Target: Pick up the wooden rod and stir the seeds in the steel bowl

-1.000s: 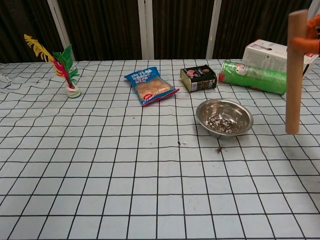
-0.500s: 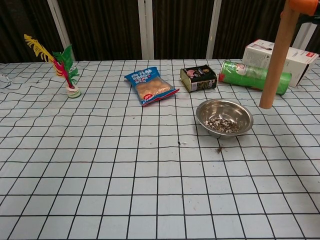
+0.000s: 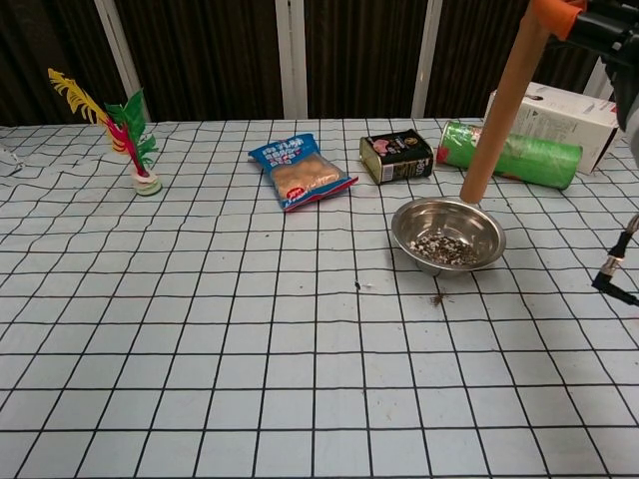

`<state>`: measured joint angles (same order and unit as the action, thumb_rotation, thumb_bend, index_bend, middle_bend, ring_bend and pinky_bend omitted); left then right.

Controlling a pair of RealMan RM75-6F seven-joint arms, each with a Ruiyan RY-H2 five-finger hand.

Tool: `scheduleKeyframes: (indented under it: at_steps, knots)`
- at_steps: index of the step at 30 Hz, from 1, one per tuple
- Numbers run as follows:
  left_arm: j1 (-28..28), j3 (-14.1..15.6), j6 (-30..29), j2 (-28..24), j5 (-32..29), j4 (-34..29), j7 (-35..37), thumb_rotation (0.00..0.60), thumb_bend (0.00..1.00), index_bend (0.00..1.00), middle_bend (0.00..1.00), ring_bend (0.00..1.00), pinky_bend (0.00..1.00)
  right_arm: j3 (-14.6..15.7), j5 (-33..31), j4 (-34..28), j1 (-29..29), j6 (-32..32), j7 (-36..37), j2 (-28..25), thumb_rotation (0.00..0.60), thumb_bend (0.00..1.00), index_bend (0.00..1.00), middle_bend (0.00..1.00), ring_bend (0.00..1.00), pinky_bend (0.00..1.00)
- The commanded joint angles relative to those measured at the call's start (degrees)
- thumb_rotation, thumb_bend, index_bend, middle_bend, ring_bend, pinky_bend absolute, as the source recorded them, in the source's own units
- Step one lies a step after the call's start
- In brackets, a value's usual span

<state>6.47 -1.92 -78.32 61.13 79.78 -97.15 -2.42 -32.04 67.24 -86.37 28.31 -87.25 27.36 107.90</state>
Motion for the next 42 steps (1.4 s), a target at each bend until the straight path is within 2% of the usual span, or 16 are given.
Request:
scheduleKeyframes:
  at_steps: [1, 14, 20, 31, 36, 42]
  knots:
    - [0.09, 0.00, 0.14, -0.05, -0.02, -0.10, 0.04, 0.600, 0.05, 0.00, 0.00, 0.00, 0.00, 0.82, 0.38, 1.21, 0.60, -0.01, 0.37, 1.49, 0.600, 0.56, 0.78, 0.63, 0.46, 0.00]
    - [0.22, 0.05, 0.44, -0.14, -0.13, -0.28, 0.27, 0.600, 0.05, 0.00, 0.00, 0.00, 0.00, 3.07, 1.05, 10.23, 1.37, 0.74, 3.35, 7.59, 0.600, 0.56, 0.78, 0.63, 0.46, 0.00]
    - [0.26, 0.14, 0.56, -0.18, -0.12, -0.55, 0.23, 0.600, 0.05, 0.00, 0.00, 0.00, 0.00, 2.52, 0.83, 13.58, 1.81, 1.28, 5.30, 9.96, 0.600, 0.56, 0.78, 0.63, 0.46, 0.00]
    - [0.35, 0.18, 0.80, -0.22, -0.23, -0.73, 0.59, 0.600, 0.05, 0.00, 0.00, 0.00, 0.00, 3.35, 3.46, 22.66, 2.44, -0.79, 8.73, 14.92, 0.600, 0.56, 0.78, 0.63, 0.46, 0.00]
    - [0.37, 0.19, 0.85, -0.35, -0.20, -0.78, 0.87, 0.600, 0.05, 0.00, 0.00, 0.00, 0.00, 3.49, 3.67, 23.87, 2.26, -0.40, 9.28, 15.40, 0.600, 0.56, 0.78, 0.63, 0.46, 0.00]
    - [0.35, 0.30, 0.88, -0.40, -0.07, -0.77, 1.03, 0.600, 0.05, 0.00, 0.00, 0.00, 0.00, 2.03, 5.34, 22.11, 3.22, -1.38, 8.38, 14.35, 0.600, 0.56, 0.78, 0.63, 0.46, 0.00]
